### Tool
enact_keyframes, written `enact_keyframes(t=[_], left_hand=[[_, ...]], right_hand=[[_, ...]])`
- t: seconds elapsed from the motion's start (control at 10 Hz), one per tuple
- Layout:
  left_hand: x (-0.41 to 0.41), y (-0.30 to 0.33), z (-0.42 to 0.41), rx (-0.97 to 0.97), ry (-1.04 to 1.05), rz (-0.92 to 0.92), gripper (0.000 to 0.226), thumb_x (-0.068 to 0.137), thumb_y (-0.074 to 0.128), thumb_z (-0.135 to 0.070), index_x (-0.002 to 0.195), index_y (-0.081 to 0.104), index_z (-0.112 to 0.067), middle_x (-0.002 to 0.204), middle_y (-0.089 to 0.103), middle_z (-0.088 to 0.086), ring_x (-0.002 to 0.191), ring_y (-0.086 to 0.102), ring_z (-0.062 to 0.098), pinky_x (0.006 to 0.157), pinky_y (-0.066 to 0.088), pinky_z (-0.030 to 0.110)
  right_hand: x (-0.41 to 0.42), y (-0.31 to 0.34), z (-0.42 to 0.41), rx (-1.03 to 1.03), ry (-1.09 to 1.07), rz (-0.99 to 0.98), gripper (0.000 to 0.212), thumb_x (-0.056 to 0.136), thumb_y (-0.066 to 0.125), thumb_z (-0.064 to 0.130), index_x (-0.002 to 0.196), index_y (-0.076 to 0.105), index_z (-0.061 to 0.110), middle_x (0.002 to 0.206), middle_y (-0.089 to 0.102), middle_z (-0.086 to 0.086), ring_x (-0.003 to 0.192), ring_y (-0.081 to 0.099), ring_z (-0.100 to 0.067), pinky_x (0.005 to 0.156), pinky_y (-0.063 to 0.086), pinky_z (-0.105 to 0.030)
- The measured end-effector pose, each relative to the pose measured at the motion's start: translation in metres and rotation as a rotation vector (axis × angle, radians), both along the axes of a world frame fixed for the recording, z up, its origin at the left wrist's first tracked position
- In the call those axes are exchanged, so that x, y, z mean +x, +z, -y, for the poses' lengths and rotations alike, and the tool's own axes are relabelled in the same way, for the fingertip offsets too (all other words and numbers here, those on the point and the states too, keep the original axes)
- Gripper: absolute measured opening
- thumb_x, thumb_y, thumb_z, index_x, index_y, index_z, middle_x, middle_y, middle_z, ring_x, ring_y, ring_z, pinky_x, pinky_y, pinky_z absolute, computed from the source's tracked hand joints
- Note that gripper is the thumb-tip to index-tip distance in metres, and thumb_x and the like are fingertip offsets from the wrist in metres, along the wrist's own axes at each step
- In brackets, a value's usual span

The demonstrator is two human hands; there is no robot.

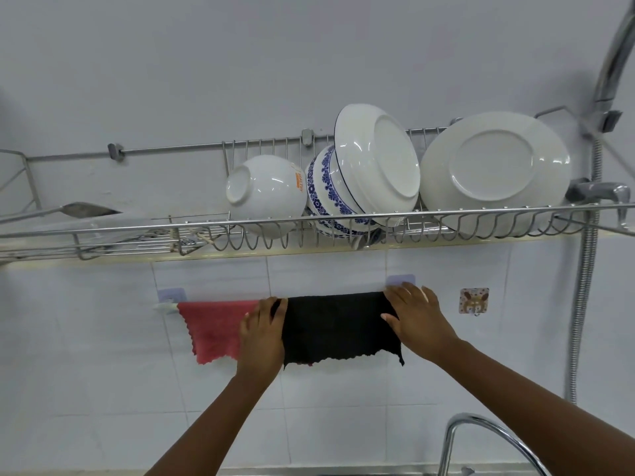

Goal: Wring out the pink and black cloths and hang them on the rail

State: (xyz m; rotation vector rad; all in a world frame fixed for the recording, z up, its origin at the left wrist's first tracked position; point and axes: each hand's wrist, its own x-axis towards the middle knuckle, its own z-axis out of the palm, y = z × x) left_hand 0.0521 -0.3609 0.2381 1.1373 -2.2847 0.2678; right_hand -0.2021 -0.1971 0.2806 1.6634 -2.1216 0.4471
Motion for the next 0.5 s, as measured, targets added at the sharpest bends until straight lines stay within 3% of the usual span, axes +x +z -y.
enact_keyframes(t=[0.2, 0.4, 0.5], left_hand=[[-0.02, 0.009, -0.037, 0.049, -0.166, -0.181, 0.059, 0.088, 0.055, -0.011, 0.144, 0.038, -0.015, 0.147, 0.043, 0.006, 0.139, 0.035, 0.024, 0.117, 0.014, 0.044], [-0.063, 0.042, -0.115, 0.099, -0.438, -0.231, 0.055, 0.095, 0.052, -0.034, 0.145, 0.034, -0.019, 0.15, 0.04, -0.001, 0.138, 0.034, 0.014, 0.119, 0.023, 0.037], [-0.087, 0.064, -0.162, 0.165, -0.531, -0.24, 0.059, 0.095, 0.052, -0.039, 0.147, 0.031, -0.02, 0.153, 0.036, -0.003, 0.14, 0.032, 0.012, 0.115, 0.022, 0.024]], right_hand=[[0.005, 0.004, -0.041, -0.145, 0.103, 0.108, 0.05, 0.087, 0.059, 0.037, 0.13, 0.047, 0.016, 0.132, 0.056, -0.005, 0.123, 0.051, -0.023, 0.104, 0.038, -0.039], [-0.013, 0.019, -0.109, -0.222, 0.088, 0.188, 0.056, 0.084, 0.064, 0.04, 0.131, 0.046, 0.016, 0.13, 0.056, -0.002, 0.117, 0.053, -0.02, 0.098, 0.035, -0.029], [-0.031, 0.031, -0.15, -0.287, 0.086, 0.263, 0.053, 0.083, 0.066, 0.037, 0.129, 0.048, 0.017, 0.121, 0.058, 0.0, 0.107, 0.057, -0.019, 0.09, 0.038, -0.027]])
